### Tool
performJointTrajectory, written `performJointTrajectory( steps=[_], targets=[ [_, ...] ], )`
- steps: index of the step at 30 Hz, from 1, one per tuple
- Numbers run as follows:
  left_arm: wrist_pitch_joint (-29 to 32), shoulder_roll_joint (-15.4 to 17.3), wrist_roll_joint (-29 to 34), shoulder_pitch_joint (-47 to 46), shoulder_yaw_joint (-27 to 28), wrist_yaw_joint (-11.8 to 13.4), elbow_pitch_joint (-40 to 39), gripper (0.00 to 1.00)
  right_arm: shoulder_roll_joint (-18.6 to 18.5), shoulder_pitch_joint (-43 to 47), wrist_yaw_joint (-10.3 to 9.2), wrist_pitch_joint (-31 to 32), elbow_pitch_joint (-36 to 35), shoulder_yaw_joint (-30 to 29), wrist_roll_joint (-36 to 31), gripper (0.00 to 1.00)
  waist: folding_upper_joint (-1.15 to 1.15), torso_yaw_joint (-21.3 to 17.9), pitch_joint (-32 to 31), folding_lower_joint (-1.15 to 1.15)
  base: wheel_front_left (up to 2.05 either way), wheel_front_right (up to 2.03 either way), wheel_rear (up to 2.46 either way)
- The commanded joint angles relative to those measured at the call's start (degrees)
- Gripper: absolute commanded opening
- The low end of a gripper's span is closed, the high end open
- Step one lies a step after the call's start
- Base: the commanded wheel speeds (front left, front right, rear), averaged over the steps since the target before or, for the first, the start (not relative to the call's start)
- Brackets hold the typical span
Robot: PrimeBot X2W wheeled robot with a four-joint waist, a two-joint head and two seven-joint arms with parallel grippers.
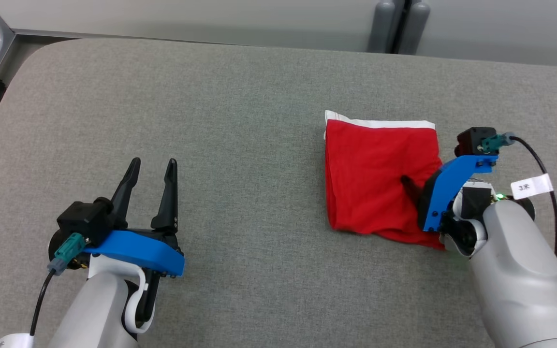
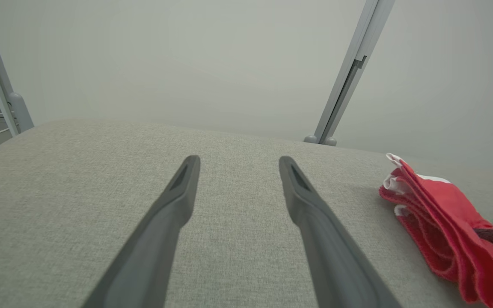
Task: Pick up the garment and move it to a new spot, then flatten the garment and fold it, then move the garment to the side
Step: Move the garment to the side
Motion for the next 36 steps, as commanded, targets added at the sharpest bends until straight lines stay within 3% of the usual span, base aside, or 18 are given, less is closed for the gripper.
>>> performJointTrajectory(
  steps=[1, 9, 17, 23, 24, 25, 26, 27, 32, 36],
  targets=[
    [-0.45, 0.12, 0.39, -0.65, 0.41, -0.24, 0.31, 1.0, 1.19, 1.0, 0.19, 0.71, 2.07, 2.32, 1.06, 0.0, 0.0, -0.68, -0.51, -0.01, 0.0, 0.0, 0.0],
    [-0.79, 2.15, -0.23, 2.96, 3.52, 0.94, -0.64, 1.0, -1.92, -3.55, 0.1, 1.18, -2.13, 13.12, 2.56, 0.0, 0.0, -7.58, -1.55, -0.01, 0.0, 0.0, 0.0],
    [-0.76, 5.2, 0.88, 4.35, 5.33, 2.2, -4.24, 1.0, -14.71, -8.79, 0.11, 6.06, -11.27, 25.51, 5.36, 0.0, 0.0, -15.9, 0.87, -0.01, 0.0, 0.0, 0.0],
    [1.13, 6.35, 1.6, 1.23, 4.93, 3.0, -8.67, 1.0, -25.43, -12.38, 0.11, 8.83, -15.07, 30.88, 7.62, 0.0, 0.0, -19.14, 5.59, -0.01, 0.0, 0.0, 0.0],
    [1.13, 6.35, 1.6, 1.23, 4.93, 3.0, -8.67, 1.0, -25.43, -12.38, 0.11, 8.83, -15.07, 30.88, 7.62, 0.0, 0.0, -19.14, 5.59, -0.01, 0.0, 0.0, 0.0],
    [1.98, 6.85, 1.99, 0.05, 4.81, 3.09, -10.34, 1.0, -30.67, -13.0, 0.1, 9.5, -16.37, 32.86, 9.23, 0.0, 0.0, -20.27, 7.87, -0.01, 0.0, 0.0, 0.0],
    [2.32, 7.09, 2.21, -0.21, 4.56, 3.17, -11.02, 1.0, -32.5, -13.13, 0.1, 9.47, -16.64, 33.74, 9.62, 0.0, 0.0, -20.49, 8.64, -0.01, 0.0, 0.0, 0.0],
    [2.32, 7.09, 2.21, -0.21, 4.56, 3.17, -11.02, 1.0, -32.5, -13.13, 0.1, 9.47, -16.64, 33.74, 9.62, 0.0, 0.0, -20.49, 8.64, -0.01, 0.0, 0.0, 0.0],
    [3.98, 8.22, 2.72, -1.21, 4.43, 3.89, -13.86, 1.0, -39.3, -14.29, 0.1, 6.56, -15.57, 35.12, 7.67, 0.0, 0.0, -21.18, 12.03, -0.01, 0.0, 0.0, 0.0],
    [5.32, 9.47, 3.09, -2.02, 4.63, 4.13, -16.18, 1.0, -40.7, -14.42, 0.1, 1.26, -12.15, 33.57, 4.81, 0.0, 0.0, -21.22, 14.38, -0.01, 0.0, 0.0, 0.0]
  ],
)
